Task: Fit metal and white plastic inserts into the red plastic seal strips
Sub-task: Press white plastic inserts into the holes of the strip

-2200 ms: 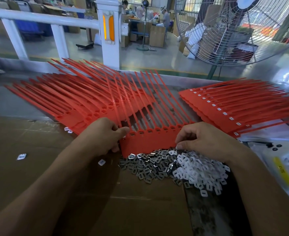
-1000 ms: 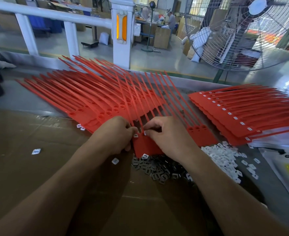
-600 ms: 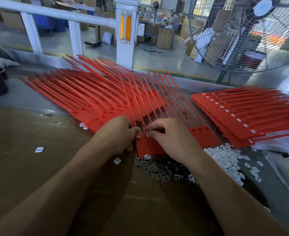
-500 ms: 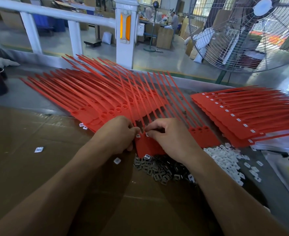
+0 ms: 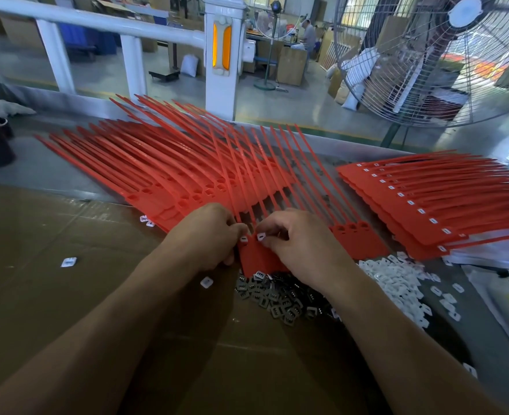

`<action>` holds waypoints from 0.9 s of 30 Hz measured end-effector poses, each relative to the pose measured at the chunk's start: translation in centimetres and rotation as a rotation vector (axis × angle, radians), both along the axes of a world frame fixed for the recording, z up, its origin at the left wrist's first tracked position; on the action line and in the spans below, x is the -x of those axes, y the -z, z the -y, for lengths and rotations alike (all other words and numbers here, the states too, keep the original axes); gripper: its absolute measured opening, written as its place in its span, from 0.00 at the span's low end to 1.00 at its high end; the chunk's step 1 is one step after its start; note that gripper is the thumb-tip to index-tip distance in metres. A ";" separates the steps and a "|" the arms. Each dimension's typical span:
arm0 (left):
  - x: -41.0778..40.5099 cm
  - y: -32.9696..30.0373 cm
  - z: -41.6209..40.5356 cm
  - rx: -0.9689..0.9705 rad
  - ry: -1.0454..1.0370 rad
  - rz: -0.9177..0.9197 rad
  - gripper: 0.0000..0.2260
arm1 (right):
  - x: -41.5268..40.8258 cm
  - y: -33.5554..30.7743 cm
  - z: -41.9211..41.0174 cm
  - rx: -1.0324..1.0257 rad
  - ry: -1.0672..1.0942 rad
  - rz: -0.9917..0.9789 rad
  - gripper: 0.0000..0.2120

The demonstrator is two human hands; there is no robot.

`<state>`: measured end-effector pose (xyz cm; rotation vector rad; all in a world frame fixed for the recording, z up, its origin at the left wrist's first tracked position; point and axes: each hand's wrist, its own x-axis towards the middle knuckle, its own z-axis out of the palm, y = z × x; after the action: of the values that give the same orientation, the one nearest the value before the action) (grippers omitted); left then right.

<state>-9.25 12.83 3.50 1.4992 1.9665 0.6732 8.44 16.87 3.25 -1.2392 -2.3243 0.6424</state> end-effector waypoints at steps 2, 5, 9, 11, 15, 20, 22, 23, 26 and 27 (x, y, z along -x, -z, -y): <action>-0.1 -0.1 0.0 0.000 -0.003 0.003 0.13 | 0.1 0.1 0.0 -0.015 0.017 0.006 0.09; -0.1 -0.1 0.0 0.006 -0.005 0.011 0.13 | 0.1 0.1 -0.1 -0.014 0.022 0.000 0.08; -0.2 -0.2 0.0 0.012 -0.008 0.012 0.13 | -0.3 0.0 -0.2 0.010 0.008 -0.028 0.07; -0.2 -0.2 0.0 0.008 -0.008 0.013 0.14 | -0.2 0.1 -0.1 0.008 0.001 -0.027 0.07; -0.2 -0.2 0.1 0.004 0.000 0.004 0.14 | 0.1 0.1 -0.1 0.001 0.004 -0.016 0.08; -0.1 -0.1 0.1 0.002 0.000 0.000 0.14 | 0.0 -0.2 0.4 0.006 -0.006 -0.033 0.13; -0.1 -0.1 0.0 0.006 -0.002 0.003 0.14 | -0.4 -0.3 0.6 -0.009 -0.005 -0.042 0.14; -0.1 -0.1 0.0 0.008 -0.003 0.005 0.14 | -0.7 -0.3 0.8 -0.024 -0.006 -0.033 0.14; -0.2 -0.1 0.0 0.011 -0.010 0.009 0.14 | -1.0 -0.4 1.1 -0.083 -0.038 0.044 0.13; -0.2 -0.1 0.0 0.011 -0.011 0.007 0.13 | -1.0 -0.5 1.2 -0.098 -0.049 0.073 0.13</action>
<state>-9.04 12.87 3.60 1.4785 1.9716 0.6706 9.40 15.64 3.71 -1.1832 -2.4221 0.4997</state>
